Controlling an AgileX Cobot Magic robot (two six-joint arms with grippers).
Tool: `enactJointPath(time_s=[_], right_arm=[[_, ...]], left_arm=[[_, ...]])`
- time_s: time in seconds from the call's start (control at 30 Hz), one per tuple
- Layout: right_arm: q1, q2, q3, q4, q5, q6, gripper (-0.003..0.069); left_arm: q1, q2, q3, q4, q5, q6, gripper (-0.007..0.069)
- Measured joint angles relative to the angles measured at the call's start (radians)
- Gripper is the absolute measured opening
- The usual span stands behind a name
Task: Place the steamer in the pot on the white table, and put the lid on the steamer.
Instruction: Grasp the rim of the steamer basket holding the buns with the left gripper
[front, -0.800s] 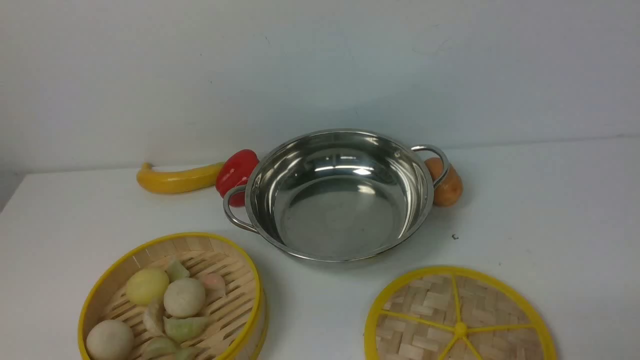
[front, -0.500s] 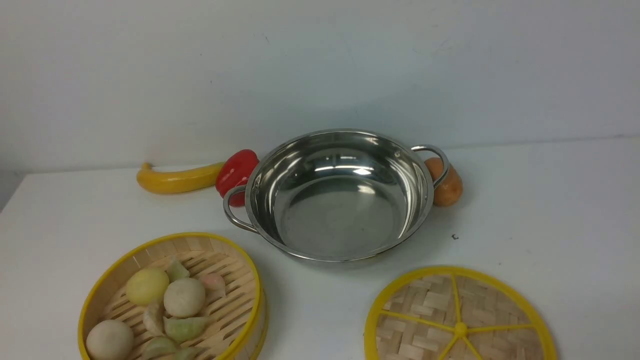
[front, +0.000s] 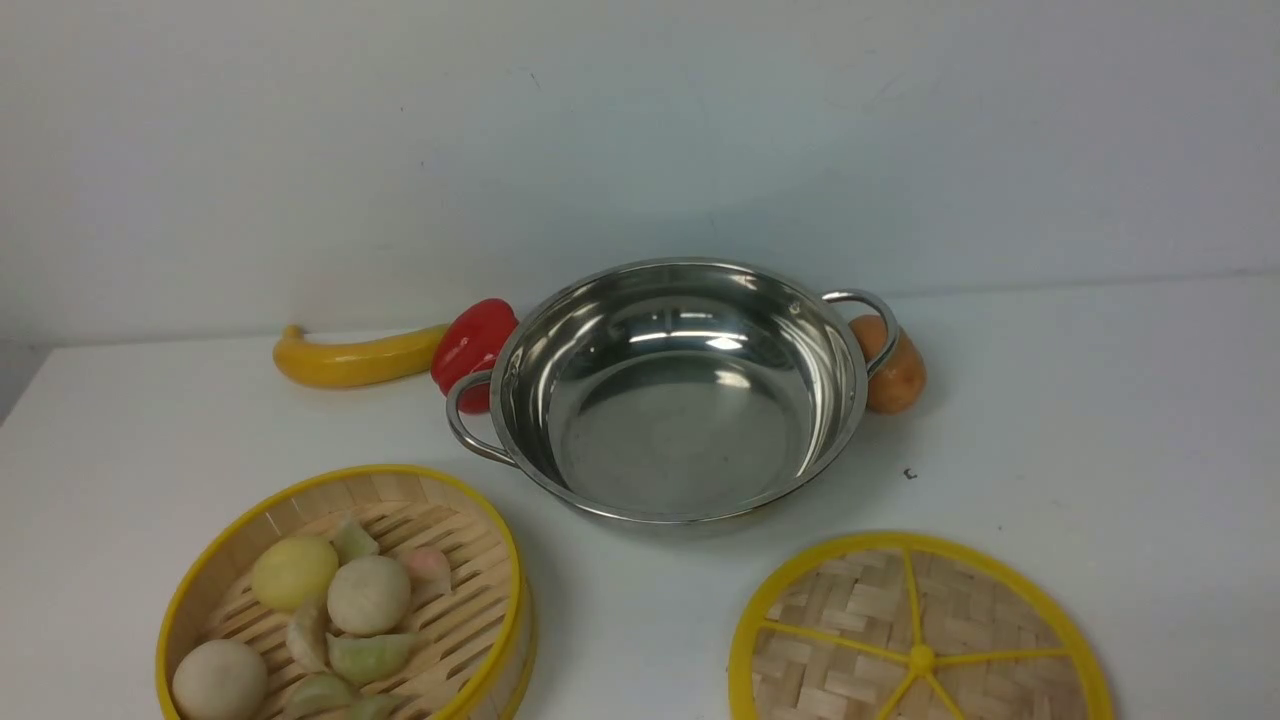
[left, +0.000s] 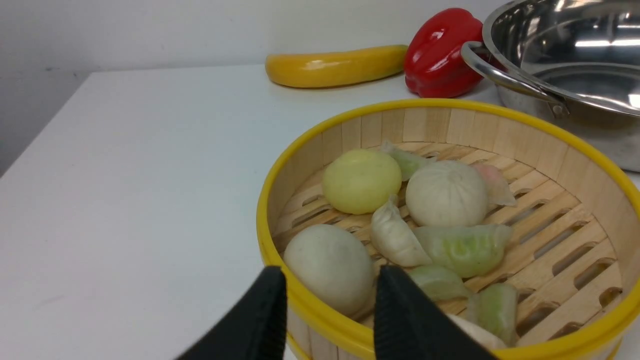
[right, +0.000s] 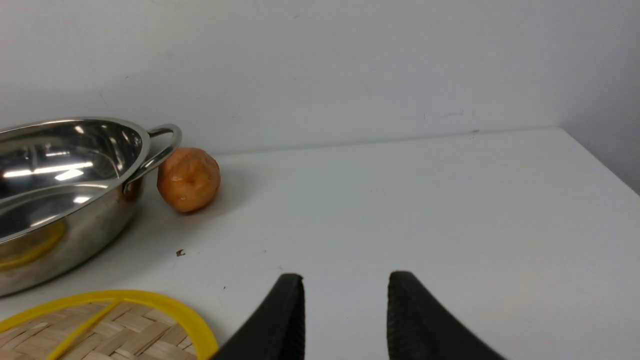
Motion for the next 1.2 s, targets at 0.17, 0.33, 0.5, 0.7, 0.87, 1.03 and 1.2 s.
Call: enactJointPath(time_s=[0.17, 0.33, 0.5, 0.7, 0.87, 1.03, 1.2], right_arm=[[0.0, 0.0, 0.0, 0.0, 0.0, 0.0, 0.0248], [0.0, 0.0, 0.0, 0.0, 0.0, 0.0, 0.0248], [0.0, 0.0, 0.0, 0.0, 0.0, 0.0, 0.0248], [0.0, 0.0, 0.0, 0.0, 0.0, 0.0, 0.0248], [0.0, 0.0, 0.0, 0.0, 0.0, 0.0, 0.0248], [0.0, 0.0, 0.0, 0.0, 0.0, 0.0, 0.0248], [0.0, 0.0, 0.0, 0.0, 0.0, 0.0, 0.0248]], left_arm=[[0.0, 0.0, 0.0, 0.0, 0.0, 0.0, 0.0241], [0.0, 0.0, 0.0, 0.0, 0.0, 0.0, 0.0241], [0.0, 0.0, 0.0, 0.0, 0.0, 0.0, 0.0241], [0.0, 0.0, 0.0, 0.0, 0.0, 0.0, 0.0241], [0.0, 0.0, 0.0, 0.0, 0.0, 0.0, 0.0241], [0.0, 0.0, 0.001, -0.07, -0.09, -0.057, 0.0241], [0.0, 0.0, 0.001, -0.298, -0.271, -0.172, 0.0241]])
